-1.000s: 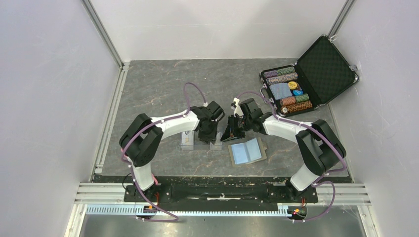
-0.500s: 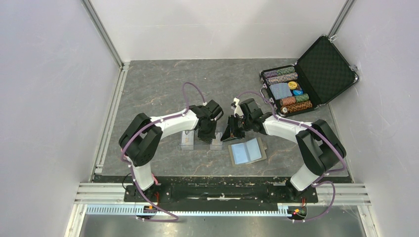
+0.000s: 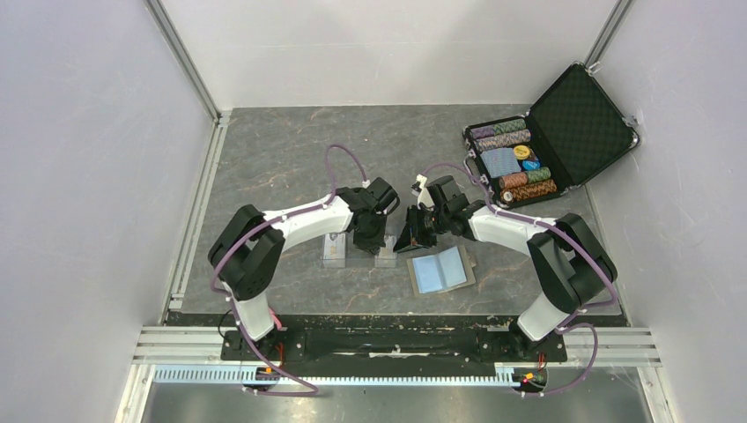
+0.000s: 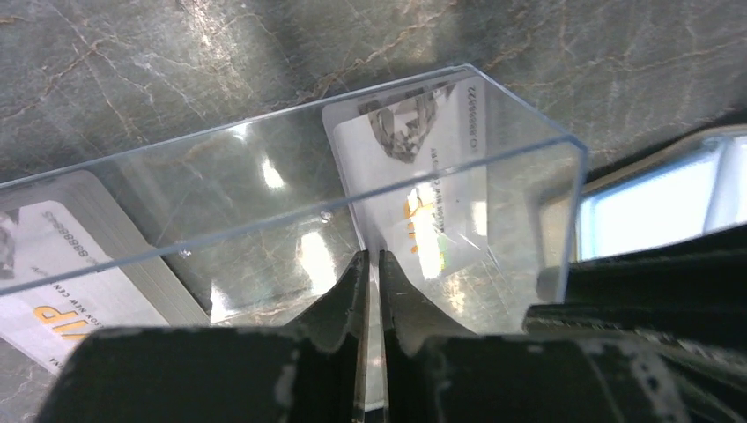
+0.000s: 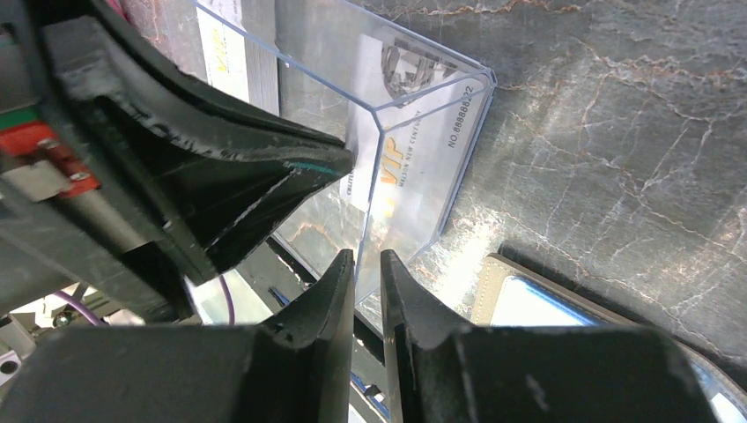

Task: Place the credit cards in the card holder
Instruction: Pick up the credit card from the storage box.

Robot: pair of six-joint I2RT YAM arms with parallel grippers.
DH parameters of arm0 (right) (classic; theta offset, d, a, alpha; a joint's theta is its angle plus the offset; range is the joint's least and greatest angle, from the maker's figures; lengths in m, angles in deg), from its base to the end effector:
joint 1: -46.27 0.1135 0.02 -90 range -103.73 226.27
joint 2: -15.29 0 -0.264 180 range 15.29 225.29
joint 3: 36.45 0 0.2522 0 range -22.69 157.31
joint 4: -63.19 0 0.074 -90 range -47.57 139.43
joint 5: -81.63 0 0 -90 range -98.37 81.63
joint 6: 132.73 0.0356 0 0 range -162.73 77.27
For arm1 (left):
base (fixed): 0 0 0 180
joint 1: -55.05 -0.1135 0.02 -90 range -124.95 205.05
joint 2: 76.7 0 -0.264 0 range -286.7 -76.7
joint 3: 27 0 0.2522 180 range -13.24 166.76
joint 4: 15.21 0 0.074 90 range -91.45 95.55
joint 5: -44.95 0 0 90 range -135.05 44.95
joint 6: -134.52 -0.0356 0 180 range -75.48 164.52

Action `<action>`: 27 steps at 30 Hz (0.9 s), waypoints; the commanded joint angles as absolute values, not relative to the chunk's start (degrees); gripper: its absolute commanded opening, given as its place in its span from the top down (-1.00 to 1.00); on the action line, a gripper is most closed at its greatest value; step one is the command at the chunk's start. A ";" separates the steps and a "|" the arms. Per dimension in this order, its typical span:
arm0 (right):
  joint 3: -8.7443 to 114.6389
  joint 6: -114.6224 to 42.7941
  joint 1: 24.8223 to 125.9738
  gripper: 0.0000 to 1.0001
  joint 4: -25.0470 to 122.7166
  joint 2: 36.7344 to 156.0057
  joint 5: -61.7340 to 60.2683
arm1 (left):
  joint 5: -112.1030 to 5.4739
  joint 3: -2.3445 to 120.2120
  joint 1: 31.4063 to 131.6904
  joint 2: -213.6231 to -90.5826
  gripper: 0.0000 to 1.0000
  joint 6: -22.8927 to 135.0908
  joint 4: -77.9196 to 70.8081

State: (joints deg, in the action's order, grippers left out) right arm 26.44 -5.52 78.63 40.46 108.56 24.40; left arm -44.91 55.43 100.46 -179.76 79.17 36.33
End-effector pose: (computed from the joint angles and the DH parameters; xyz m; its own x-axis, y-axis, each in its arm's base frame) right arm 0.2558 0.1849 0.1664 -0.9762 -0.0166 -0.2163 -0.1685 0.6860 0.7078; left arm 0.2452 -0.2487 0.1775 -0.9544 0.1583 -0.2532 0.2054 0.9634 -0.1722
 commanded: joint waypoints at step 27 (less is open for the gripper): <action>29.53 -10.65 78.73 0.25 35.42 105.15 22.57 | -50.12 50.35 99.17 -170.55 0.95 82.59 27.10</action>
